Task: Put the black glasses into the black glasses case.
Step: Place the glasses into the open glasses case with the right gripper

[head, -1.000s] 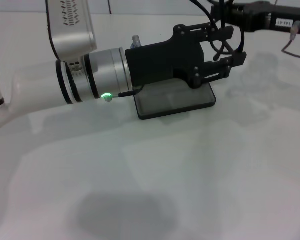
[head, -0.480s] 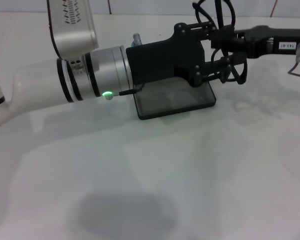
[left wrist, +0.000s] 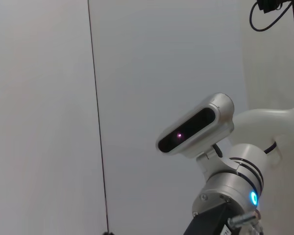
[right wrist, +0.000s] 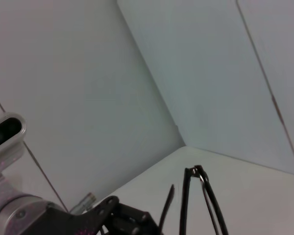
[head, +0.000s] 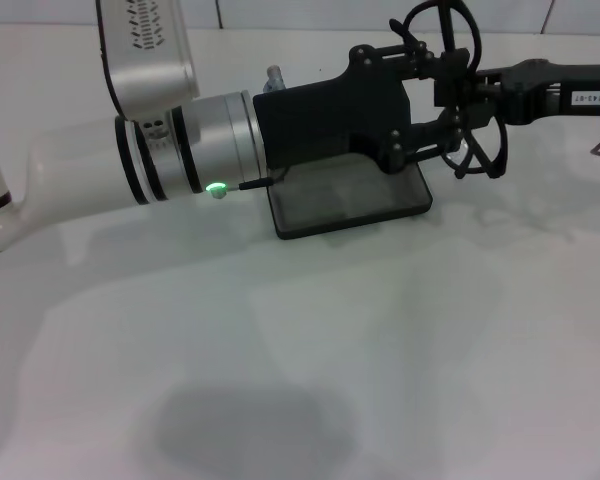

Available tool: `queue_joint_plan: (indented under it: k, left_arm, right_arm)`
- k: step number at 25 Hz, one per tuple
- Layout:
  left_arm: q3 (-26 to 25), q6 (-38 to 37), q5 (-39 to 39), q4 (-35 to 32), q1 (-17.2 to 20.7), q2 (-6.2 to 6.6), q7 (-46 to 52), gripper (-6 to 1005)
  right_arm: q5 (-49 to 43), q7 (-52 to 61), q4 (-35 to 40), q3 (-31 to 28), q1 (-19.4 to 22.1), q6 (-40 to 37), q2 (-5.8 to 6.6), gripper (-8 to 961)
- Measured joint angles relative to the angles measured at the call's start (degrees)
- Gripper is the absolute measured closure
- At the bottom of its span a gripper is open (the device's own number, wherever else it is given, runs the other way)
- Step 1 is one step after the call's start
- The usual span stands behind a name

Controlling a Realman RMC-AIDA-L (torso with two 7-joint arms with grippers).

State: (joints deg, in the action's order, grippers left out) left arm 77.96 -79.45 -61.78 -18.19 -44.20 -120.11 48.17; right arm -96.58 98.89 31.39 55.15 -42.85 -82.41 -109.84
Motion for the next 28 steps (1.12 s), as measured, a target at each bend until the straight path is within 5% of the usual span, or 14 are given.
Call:
queue_joint_plan:
  k: [11, 16, 19, 23, 28]
  left_arm:
    - [-0.2, -0.4, 3.3, -0.8, 2.3, 0.08, -0.9, 457]
    - [-7.6, 1.0, 6.8, -1.5, 7.4, 0.39, -2.0, 457]
    - [-14.7, 3.0, 6.9, -1.0, 9.1, 0.43, -1.8, 457]
    - [-20.5, 6.8, 7.0, -0.7, 10.0, 0.48, -0.8, 457]
    - [-21.0, 9.0, 7.0, 0.1, 10.2, 0.44, -0.3, 457]
  right_arm:
    - [0.0, -2.5, 3.1, -3.2, 2.3, 5.4, 0.24, 845]
    - [-6.7, -2.7, 9.3, -0.8, 2.4, 1.0, -0.22, 841]
    - [-13.6, -2.1, 15.8, 5.7, 1.8, 0.5, -1.86, 839]
    - [-26.9, 2.7, 26.5, 17.3, 0.7, 4.5, -5.67, 835]
    - [-36.2, 12.3, 30.8, 34.7, -2.5, 15.9, -6.02, 832]
